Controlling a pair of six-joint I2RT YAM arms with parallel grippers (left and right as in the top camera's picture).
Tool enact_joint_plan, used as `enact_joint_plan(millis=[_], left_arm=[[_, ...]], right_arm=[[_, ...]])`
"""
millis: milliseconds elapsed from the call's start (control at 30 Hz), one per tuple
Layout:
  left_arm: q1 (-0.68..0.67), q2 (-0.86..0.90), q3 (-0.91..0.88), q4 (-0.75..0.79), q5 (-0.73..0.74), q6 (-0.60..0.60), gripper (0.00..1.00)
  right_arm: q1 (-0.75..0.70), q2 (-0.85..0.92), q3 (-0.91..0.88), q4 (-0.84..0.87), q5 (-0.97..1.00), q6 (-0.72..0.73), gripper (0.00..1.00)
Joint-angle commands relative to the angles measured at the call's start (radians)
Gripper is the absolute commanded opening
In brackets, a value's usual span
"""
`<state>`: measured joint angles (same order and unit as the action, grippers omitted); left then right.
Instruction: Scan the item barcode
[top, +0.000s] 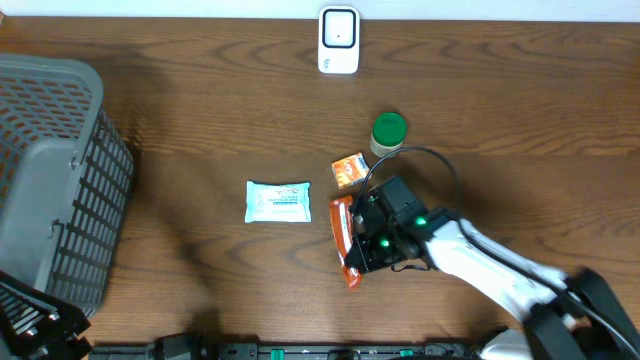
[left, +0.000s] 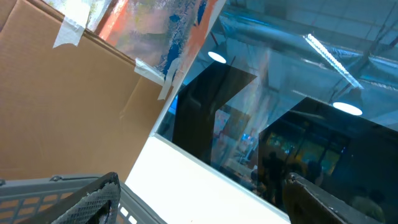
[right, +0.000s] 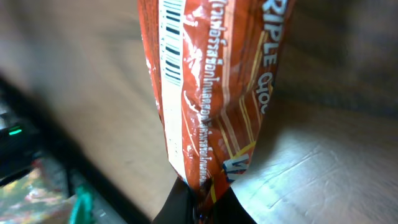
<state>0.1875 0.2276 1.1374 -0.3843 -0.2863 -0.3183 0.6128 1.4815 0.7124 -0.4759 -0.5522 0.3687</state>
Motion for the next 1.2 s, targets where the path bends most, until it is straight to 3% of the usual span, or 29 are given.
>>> enact_joint_plan(millis=[0, 233, 500, 733, 900, 1167], left_arm=[[-0.004, -0.012, -0.006, 0.008, 0.006, -0.009, 0.84], [-0.004, -0.012, -0.006, 0.008, 0.006, -0.009, 0.84], [-0.004, -0.012, -0.006, 0.008, 0.006, -0.009, 0.84], [-0.004, -0.012, -0.006, 0.008, 0.006, -0.009, 0.84], [-0.004, -0.012, -0.006, 0.008, 0.006, -0.009, 0.84], [-0.004, -0.012, -0.006, 0.008, 0.006, -0.009, 0.84]], right_arm=[[-0.005, -0.163, 0.040, -0.021, -0.063, -0.112, 0.02], [0.008, -0.523, 0.040, -0.114, -0.063, -0.188, 0.02], [0.040, -0.729, 0.040, -0.218, -0.030, -0.220, 0.01], [0.040, -0.728, 0.040, -0.253, 0.040, -0.213, 0.01], [0.040, -0.692, 0.040, -0.248, 0.198, -0.171, 0.01], [0.040, -0.482, 0.121, -0.170, 0.435, -0.159, 0.01]])
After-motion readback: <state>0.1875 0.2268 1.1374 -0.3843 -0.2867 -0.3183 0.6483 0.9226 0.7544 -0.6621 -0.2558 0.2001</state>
